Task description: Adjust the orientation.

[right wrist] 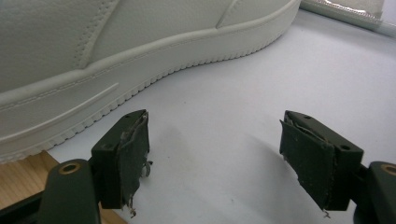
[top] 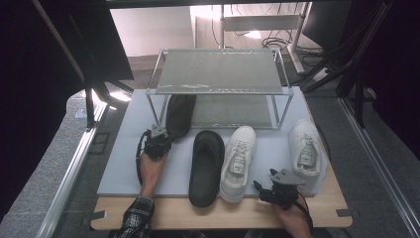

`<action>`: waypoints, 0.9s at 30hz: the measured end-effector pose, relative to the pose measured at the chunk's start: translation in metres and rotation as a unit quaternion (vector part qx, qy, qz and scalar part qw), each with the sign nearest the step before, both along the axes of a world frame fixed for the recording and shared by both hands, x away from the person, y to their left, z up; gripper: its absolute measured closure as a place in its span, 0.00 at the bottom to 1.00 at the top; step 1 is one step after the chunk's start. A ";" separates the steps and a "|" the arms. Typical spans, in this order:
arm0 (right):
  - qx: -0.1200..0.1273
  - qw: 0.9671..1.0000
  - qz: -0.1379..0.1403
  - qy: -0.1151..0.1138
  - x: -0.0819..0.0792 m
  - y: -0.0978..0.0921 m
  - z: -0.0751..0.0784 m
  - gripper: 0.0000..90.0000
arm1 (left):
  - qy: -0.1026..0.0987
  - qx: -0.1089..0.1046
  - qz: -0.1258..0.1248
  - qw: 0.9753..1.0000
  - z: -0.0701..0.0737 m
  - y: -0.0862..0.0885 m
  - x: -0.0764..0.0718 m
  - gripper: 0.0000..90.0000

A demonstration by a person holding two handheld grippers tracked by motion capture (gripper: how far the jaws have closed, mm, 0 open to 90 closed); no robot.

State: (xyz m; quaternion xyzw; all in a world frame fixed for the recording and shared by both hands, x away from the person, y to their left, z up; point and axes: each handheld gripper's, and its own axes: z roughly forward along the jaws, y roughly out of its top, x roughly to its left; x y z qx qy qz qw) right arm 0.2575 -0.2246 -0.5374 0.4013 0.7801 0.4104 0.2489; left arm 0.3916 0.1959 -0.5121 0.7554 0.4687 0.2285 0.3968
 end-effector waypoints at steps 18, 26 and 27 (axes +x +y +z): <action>0.000 1.000 0.001 0.000 0.000 0.000 0.000 0.27 | -0.001 0.002 0.017 1.000 -0.002 -0.010 0.028 0.99; 0.000 1.000 0.001 0.000 0.000 0.000 0.000 0.27 | -0.002 0.005 0.019 1.000 -0.003 -0.011 0.034 0.99; -0.001 1.000 0.001 0.000 0.000 0.000 0.000 0.27 | 0.000 0.002 0.021 1.000 -0.003 -0.011 0.034 0.99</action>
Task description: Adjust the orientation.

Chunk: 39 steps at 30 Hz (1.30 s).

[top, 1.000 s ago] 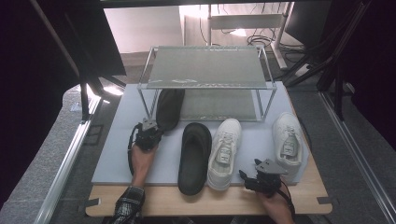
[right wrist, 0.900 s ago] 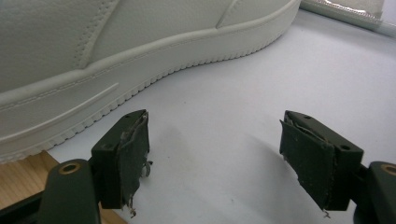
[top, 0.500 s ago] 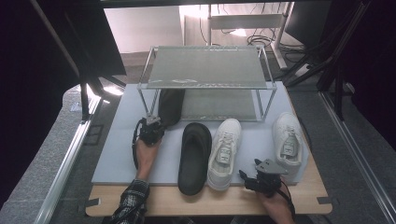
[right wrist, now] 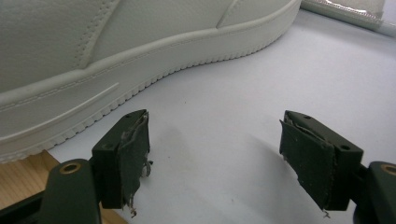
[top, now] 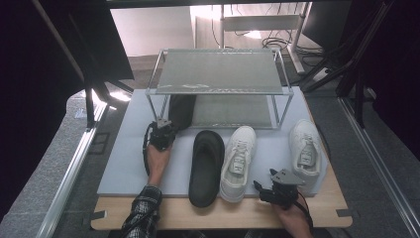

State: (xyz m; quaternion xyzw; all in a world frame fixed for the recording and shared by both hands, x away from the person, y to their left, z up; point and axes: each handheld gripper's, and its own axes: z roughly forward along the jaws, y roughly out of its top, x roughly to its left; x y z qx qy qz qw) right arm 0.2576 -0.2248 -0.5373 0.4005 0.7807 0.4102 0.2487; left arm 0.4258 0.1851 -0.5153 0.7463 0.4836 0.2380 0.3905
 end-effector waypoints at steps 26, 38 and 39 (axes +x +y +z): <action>0.000 1.000 -0.001 0.000 0.000 0.000 0.000 0.27 | 0.001 -0.032 -0.078 0.996 0.028 0.013 -0.068 0.99; 0.000 1.000 -0.001 0.000 0.000 0.000 0.000 0.27 | -0.001 -0.041 -0.133 0.990 0.042 -0.001 -0.119 0.99; 0.000 1.000 -0.001 0.000 0.000 0.000 0.000 0.27 | -0.001 -0.042 -0.138 0.990 0.042 -0.002 -0.123 0.99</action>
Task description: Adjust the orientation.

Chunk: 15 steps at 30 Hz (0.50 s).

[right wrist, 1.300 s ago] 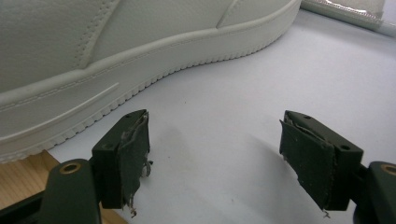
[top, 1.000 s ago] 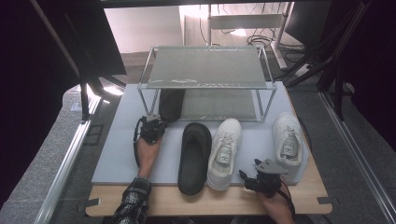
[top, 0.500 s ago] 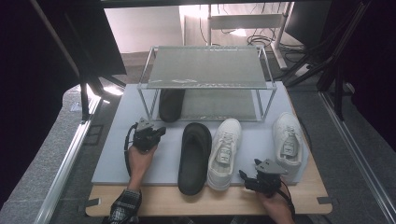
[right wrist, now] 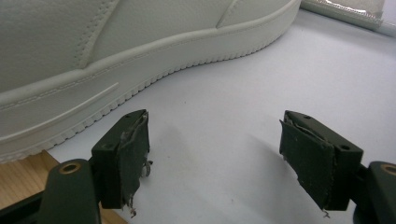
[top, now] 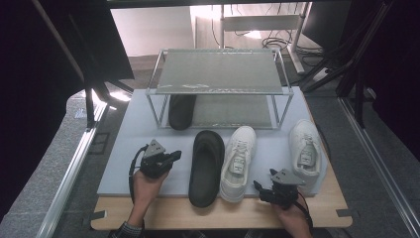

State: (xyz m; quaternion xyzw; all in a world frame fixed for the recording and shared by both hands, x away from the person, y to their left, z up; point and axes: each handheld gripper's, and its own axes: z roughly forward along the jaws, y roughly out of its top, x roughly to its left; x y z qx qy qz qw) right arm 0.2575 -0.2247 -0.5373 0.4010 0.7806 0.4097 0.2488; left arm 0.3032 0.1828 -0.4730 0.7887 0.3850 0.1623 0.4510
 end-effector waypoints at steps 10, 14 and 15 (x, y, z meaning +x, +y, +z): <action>0.000 1.000 0.000 0.000 0.000 0.000 0.000 0.27 | 0.004 -0.008 -0.037 0.999 -0.008 -0.020 -0.027 0.98; 0.000 1.000 0.000 0.000 0.000 0.000 0.000 0.27 | 0.006 -0.009 -0.042 0.999 -0.013 -0.026 -0.030 0.98; 0.000 1.000 0.000 0.000 0.000 0.000 0.000 0.27 | 0.007 -0.008 -0.043 0.999 -0.014 -0.027 -0.030 0.98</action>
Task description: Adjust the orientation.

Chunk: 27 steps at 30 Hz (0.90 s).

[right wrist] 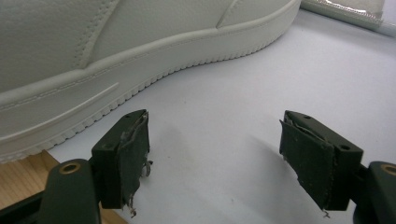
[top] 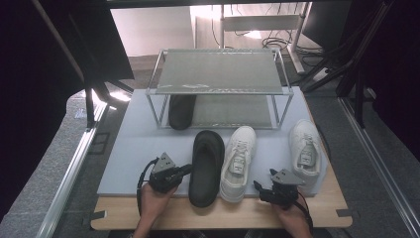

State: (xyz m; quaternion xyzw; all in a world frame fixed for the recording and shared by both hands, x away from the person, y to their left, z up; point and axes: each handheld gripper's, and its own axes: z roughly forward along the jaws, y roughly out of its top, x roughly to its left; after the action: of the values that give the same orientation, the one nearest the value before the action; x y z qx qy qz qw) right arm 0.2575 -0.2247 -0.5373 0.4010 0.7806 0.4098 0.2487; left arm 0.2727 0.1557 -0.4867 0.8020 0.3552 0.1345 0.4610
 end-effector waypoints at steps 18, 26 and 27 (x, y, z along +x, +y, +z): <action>0.001 1.000 0.001 0.000 0.000 0.000 0.000 0.27 | -0.010 0.037 0.002 0.999 -0.013 -0.016 -0.004 0.98; 0.000 1.000 0.001 0.001 0.000 0.000 0.000 0.28 | -0.015 0.044 0.028 0.999 -0.013 -0.002 0.004 0.98; 0.000 1.000 0.002 0.001 0.000 0.000 0.000 0.28 | -0.017 0.047 0.032 0.998 -0.013 0.000 0.005 0.98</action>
State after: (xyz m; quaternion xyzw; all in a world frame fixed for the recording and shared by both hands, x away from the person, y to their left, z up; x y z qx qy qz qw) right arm 0.2575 -0.2250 -0.5372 0.4003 0.7813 0.4101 0.2471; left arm 0.2778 0.1555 -0.5001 0.8083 0.3662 0.1796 0.4245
